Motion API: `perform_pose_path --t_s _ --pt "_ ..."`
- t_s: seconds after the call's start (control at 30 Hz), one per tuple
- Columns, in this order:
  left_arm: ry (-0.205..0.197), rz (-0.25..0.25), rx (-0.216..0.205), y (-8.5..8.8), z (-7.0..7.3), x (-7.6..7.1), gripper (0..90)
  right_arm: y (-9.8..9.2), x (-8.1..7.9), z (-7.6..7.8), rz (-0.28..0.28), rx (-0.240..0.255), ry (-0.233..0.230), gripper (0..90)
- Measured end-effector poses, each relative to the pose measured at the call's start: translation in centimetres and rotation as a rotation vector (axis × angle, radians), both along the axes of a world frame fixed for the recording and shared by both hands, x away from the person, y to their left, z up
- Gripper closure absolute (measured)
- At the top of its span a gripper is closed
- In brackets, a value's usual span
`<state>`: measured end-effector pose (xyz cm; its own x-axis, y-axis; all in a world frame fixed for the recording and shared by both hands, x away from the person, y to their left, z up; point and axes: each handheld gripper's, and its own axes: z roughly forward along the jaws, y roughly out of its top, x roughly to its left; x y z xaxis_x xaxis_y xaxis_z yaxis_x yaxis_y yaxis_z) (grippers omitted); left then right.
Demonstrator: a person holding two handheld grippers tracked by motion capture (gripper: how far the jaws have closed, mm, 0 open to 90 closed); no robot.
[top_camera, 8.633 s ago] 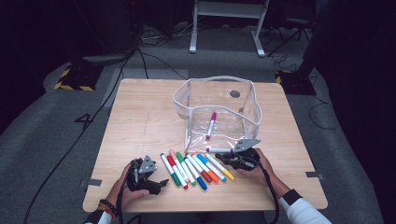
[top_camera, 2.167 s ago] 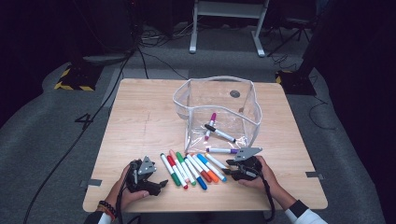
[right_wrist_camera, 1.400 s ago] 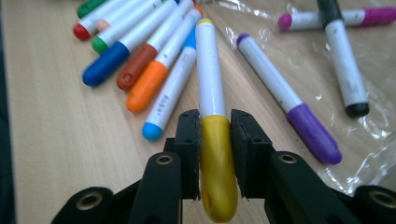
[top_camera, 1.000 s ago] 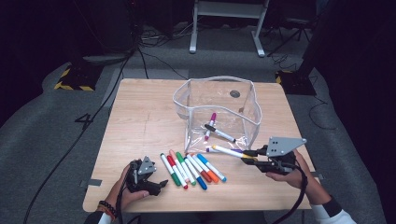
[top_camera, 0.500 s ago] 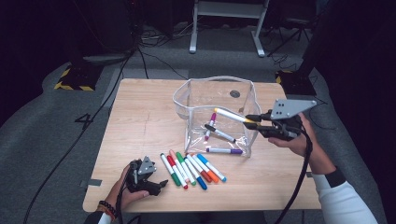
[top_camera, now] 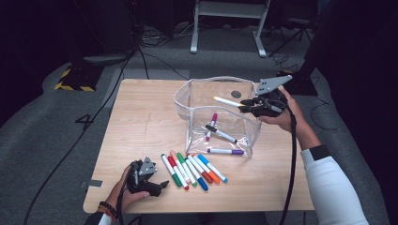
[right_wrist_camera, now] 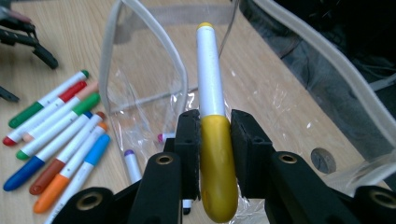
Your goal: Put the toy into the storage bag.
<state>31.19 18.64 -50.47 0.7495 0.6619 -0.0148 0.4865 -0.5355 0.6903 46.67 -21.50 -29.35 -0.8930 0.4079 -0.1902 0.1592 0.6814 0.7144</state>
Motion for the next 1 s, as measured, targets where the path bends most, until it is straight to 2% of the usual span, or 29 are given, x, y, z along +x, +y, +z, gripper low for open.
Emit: perform_pose_path --t_s 0.03,0.07,0.1,0.3,0.37,0.4,0.57,0.73,0.9,0.93,1.0 --pt "0.0 0.0 0.0 0.0 0.0 0.0 14.7 0.0 0.0 0.0 0.0 0.0 0.0 73.7" --pt "0.0 0.0 0.0 0.0 0.0 0.0 14.7 0.4 0.9 -0.5 -0.008 -0.029 0.021 73.7" --pt "0.0 0.0 0.0 0.0 0.0 0.0 14.7 0.4 0.9 -0.5 -0.008 -0.029 0.021 73.7" --pt "0.0 0.0 0.0 0.0 0.0 0.0 14.7 1.6 2.8 -1.8 -0.021 -0.126 0.077 73.7" --pt "0.0 0.0 0.0 0.0 0.0 0.0 14.7 1.8 3.0 -1.9 -0.022 -0.139 0.086 73.6" --pt "0.0 0.0 0.0 0.0 0.0 0.0 14.8 2.1 3.3 -2.3 -0.009 -0.173 0.107 73.6" --pt "0.0 0.0 0.0 0.0 0.0 0.0 14.7 2.9 3.5 -3.0 0.022 -0.261 0.184 73.6" --pt "0.0 0.0 0.0 0.0 0.0 0.0 14.7 3.1 3.4 -3.3 0.047 -0.295 0.244 74.4" --pt "0.0 0.0 0.0 0.0 0.0 0.0 14.7 3.3 3.6 -3.4 0.008 -0.321 0.241 68.4" --pt "0.0 0.0 0.0 0.0 0.0 0.0 14.8 3.3 3.6 -3.4 0.004 -0.321 0.229 64.5" --pt "0.0 0.0 0.0 0.0 0.0 0.0 14.7 3.3 3.6 -3.4 -0.007 -0.321 0.22 63.0"
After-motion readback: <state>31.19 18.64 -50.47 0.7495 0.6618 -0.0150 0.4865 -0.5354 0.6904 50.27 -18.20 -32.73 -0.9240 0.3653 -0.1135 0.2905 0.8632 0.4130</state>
